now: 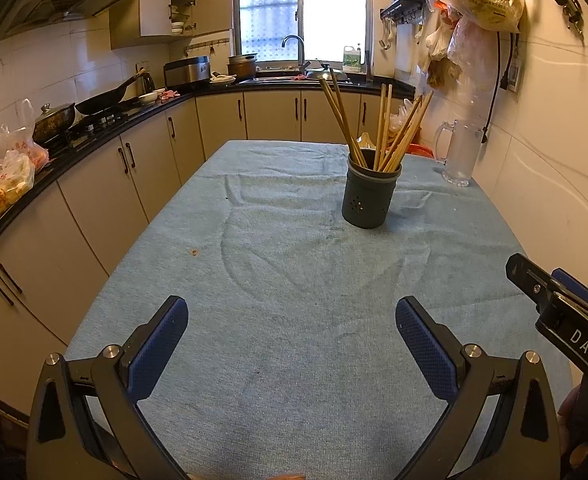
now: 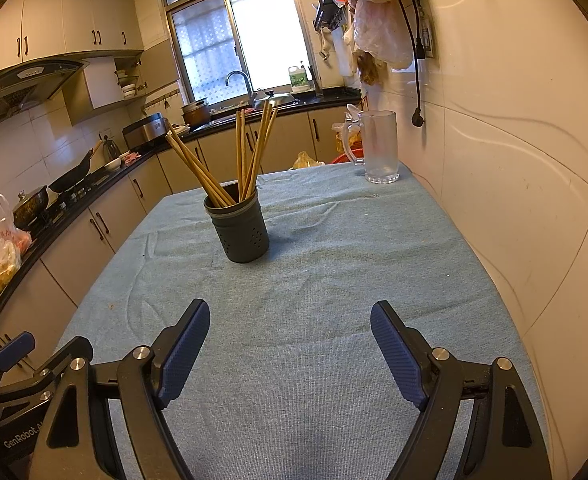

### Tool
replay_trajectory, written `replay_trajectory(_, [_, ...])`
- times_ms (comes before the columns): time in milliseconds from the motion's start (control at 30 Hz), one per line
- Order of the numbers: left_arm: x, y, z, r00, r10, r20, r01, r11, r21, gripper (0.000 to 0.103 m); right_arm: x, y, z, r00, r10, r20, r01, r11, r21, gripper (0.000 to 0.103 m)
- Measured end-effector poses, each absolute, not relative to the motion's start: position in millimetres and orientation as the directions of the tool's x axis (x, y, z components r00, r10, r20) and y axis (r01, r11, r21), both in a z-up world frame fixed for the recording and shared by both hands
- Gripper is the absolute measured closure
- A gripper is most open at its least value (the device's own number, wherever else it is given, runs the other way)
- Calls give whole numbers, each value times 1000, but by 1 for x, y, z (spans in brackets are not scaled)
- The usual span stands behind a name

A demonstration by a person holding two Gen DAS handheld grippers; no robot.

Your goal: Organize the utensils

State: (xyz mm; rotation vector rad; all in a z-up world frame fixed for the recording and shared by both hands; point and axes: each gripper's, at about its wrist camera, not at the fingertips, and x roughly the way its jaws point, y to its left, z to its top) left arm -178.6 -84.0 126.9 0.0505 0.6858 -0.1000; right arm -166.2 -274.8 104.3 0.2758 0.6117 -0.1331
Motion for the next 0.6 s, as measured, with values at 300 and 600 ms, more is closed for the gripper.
replay_trajectory(300, [-178, -85, 124, 768, -76, -636, 113, 993, 18, 0, -166, -275, 104, 813, -40, -581, 204, 954, 219, 16])
replay_trajectory(600, [-174, -85, 119, 763, -76, -642, 118, 993, 22, 0, -167, -274, 107, 829, -34, -559, 195, 953, 231, 16])
